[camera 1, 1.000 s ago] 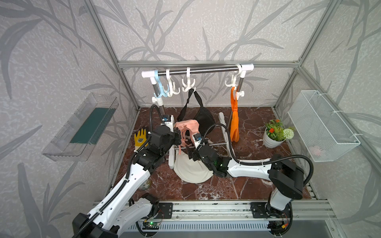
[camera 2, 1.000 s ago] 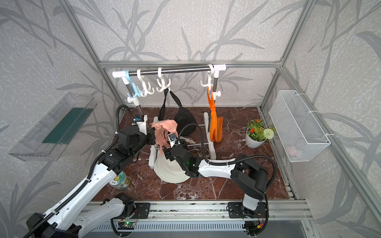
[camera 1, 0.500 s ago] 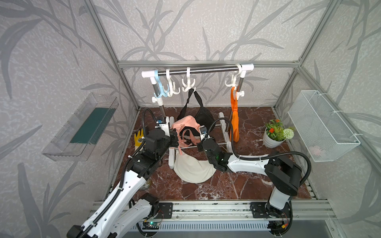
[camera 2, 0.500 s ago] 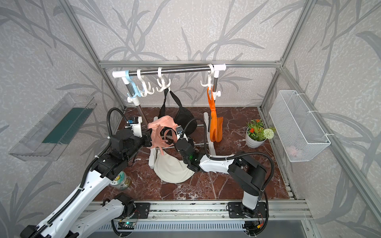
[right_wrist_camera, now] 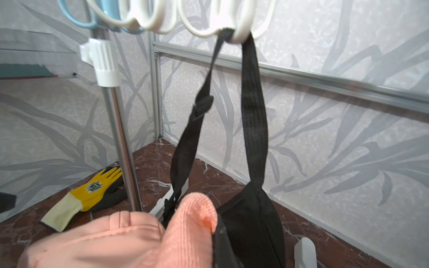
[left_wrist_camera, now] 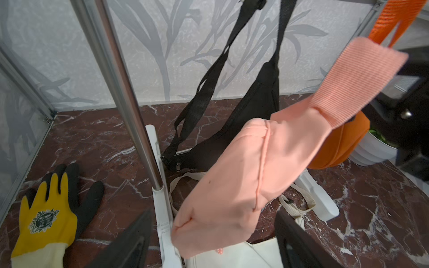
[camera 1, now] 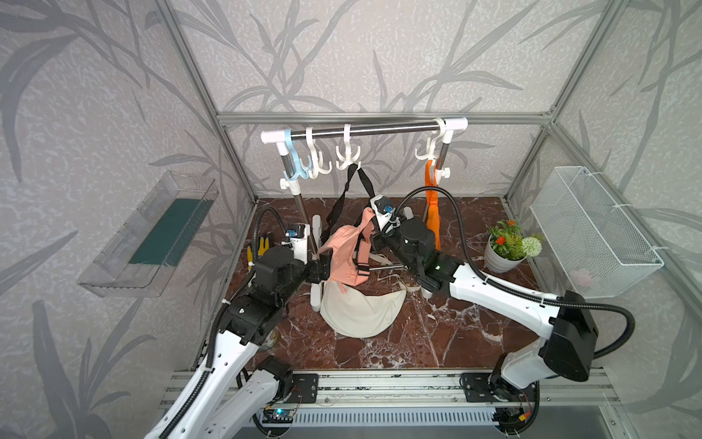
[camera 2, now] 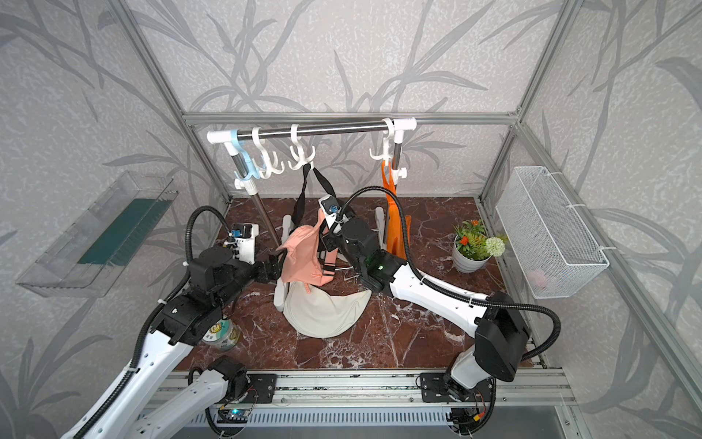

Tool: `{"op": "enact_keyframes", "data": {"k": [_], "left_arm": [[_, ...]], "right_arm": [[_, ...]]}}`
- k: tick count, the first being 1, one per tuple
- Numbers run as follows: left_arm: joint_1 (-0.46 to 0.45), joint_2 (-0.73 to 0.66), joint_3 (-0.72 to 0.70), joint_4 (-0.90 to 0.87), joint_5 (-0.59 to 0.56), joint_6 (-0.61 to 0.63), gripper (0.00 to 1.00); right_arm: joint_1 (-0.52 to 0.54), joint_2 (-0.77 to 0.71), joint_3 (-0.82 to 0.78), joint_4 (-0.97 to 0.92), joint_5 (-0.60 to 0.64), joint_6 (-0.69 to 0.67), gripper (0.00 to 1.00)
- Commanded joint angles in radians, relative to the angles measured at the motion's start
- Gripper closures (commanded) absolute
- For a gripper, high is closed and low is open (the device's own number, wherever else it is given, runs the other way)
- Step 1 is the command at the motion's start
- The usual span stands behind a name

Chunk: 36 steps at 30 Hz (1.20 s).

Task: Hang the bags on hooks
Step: Pick up the bag from the center of the board.

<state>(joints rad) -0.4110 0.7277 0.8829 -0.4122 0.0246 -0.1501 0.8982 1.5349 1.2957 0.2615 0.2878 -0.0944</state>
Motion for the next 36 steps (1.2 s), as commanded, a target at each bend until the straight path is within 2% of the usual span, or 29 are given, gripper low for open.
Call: {"op": "enact_keyframes", "data": {"k": [1, 3, 7, 9, 13, 23, 30, 36], "left_arm": [[0.001, -0.054, 0.026, 0.027, 0.139, 0.099, 0.15], [-0.003, -0.046, 0.019, 0.079, 0.178, 0.082, 0.15], [-0.032, 0.058, 0.037, 0.166, 0.192, 0.077, 0.15], [-0.057, 0.108, 0.041, 0.230, 0.192, 0.050, 0.04], [-0.124, 0.150, 0.045, 0.336, 0.112, 0.027, 0.02], [-0.241, 0.149, 0.072, 0.295, -0.017, -0.055, 0.03], [-0.265, 0.190, 0.044, 0.304, -0.160, -0.072, 0.03], [-0.264, 0.220, 0.036, 0.309, -0.272, -0.008, 0.04]], "right_arm": [[-0.004, -0.025, 0.111, -0.192, -0.139, -0.030, 1.00], [-0.003, -0.016, 0.162, -0.249, -0.172, -0.034, 1.00], [0.003, -0.005, 0.230, -0.327, -0.207, -0.038, 1.00], [0.013, 0.004, 0.258, -0.363, -0.199, -0.046, 1.00], [0.046, 0.030, 0.319, -0.444, -0.083, -0.080, 1.00], [0.067, 0.093, 0.421, -0.567, -0.031, -0.073, 1.00], [0.066, 0.071, 0.404, -0.567, -0.134, -0.038, 1.00], [0.066, 0.030, 0.366, -0.585, -0.242, -0.014, 1.00]]}}
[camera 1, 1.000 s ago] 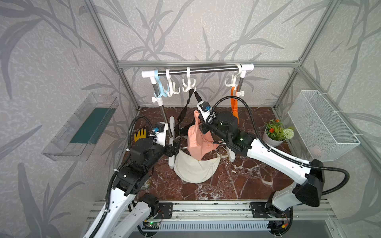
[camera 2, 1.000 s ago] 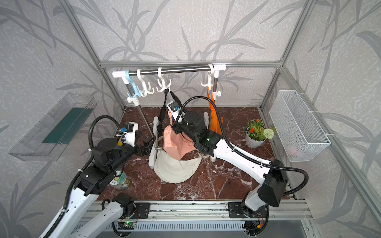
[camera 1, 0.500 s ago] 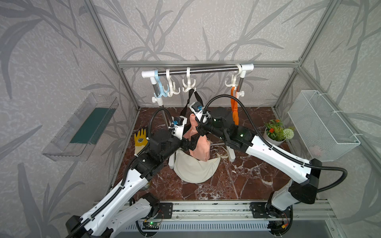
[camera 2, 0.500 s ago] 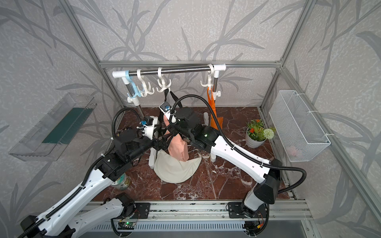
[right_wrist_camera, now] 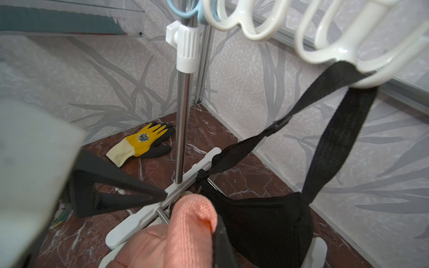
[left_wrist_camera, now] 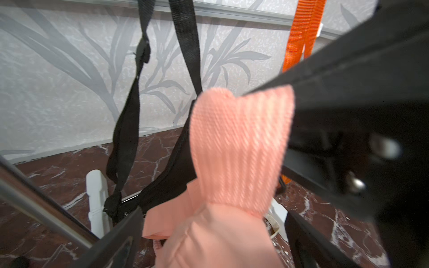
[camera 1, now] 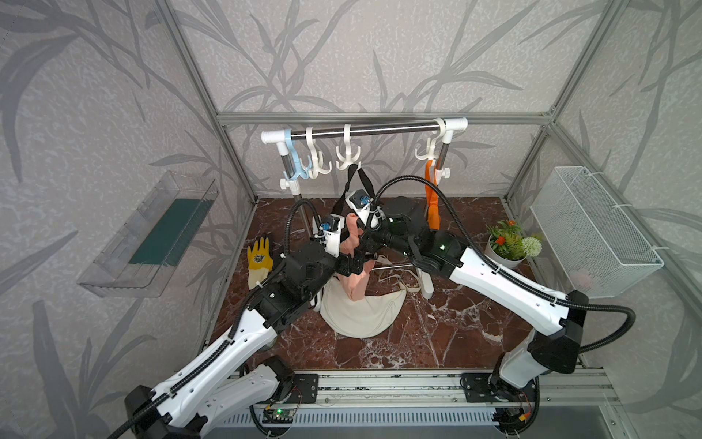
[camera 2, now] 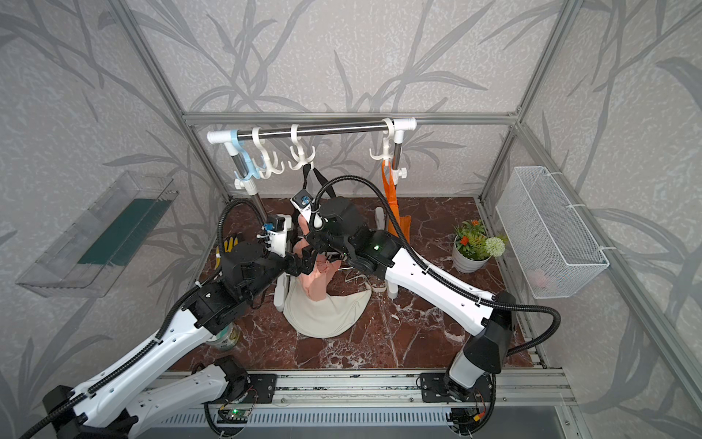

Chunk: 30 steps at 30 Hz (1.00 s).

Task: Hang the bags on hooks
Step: Pick up the bag from the center of the board.

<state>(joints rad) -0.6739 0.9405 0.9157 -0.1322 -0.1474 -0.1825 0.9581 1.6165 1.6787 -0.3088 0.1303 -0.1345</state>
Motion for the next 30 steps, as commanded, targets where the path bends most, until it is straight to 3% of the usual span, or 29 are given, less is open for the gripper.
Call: {"op": "enact_keyframes", "data": {"k": [1, 7, 10, 14, 18, 22, 25, 27, 30], "left_arm": [[-0.002, 0.010, 0.003, 0.026, -0.119, 0.036, 0.05], [0.001, -0.001, -0.010, 0.022, -0.200, 0.083, 0.43], [0.001, -0.021, -0.008, -0.007, -0.210, 0.093, 0.80], [0.004, -0.064, -0.006, -0.035, -0.202, 0.114, 1.00], [0.005, -0.093, 0.014, -0.063, -0.188, 0.123, 1.00], [0.016, -0.121, 0.031, -0.080, -0.128, 0.114, 1.00], [0.030, -0.139, 0.056, -0.110, -0.092, 0.088, 1.00], [0.045, -0.152, 0.068, -0.126, -0.051, 0.082, 1.00], [0.088, -0.160, 0.097, -0.162, 0.003, 0.054, 1.00]], "right_arm": [[0.007, -0.057, -0.023, -0.017, -0.102, 0.028, 1.00], [0.007, -0.089, -0.069, -0.034, -0.161, 0.052, 1.00], [0.007, -0.104, -0.086, -0.029, -0.137, 0.055, 1.00], [0.003, -0.105, -0.099, -0.022, -0.127, 0.050, 1.00], [0.004, -0.090, -0.119, 0.001, -0.115, 0.054, 0.98], [0.002, -0.075, -0.184, 0.097, -0.085, 0.075, 0.65], [0.001, -0.052, -0.245, 0.220, -0.073, 0.102, 0.50], [0.001, -0.030, -0.260, 0.291, -0.074, 0.119, 0.52], [-0.004, 0.000, -0.258, 0.374, -0.078, 0.141, 0.86]]}}
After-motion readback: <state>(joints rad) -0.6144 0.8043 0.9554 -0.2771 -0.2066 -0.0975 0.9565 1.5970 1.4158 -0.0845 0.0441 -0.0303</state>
